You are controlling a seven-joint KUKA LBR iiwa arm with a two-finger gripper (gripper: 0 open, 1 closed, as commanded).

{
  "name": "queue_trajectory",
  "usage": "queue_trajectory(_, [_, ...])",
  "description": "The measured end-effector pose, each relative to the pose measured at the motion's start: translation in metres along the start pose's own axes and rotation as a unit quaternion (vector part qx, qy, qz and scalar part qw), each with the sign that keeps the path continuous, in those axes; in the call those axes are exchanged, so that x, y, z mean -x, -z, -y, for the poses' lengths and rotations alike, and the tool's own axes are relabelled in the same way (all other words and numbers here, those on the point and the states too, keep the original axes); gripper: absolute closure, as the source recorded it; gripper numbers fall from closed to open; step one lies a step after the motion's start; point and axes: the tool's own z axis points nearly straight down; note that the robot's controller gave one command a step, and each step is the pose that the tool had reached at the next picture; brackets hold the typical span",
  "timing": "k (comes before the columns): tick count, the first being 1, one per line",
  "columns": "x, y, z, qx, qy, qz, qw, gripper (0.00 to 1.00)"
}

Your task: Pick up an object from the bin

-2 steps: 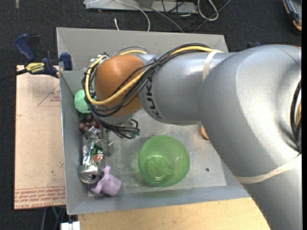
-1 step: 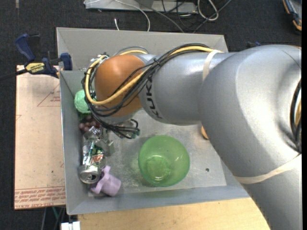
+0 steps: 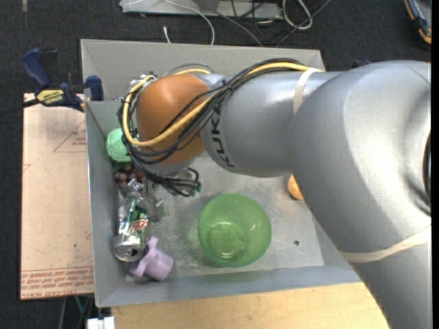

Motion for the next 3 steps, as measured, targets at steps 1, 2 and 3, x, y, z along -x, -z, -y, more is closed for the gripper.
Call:
queue_trajectory(1, [0.001,0.013,0.000,-0.001,0.000,0.0017,1.0000,1.00])
queue_trajectory(2, [0.001,0.031,-0.001,0.000,-0.001,0.0017,1.0000,1.00])
queue_trajectory(3, [0.002,0.047,-0.001,0.000,-0.002,0.0028,1.0000,1.00])
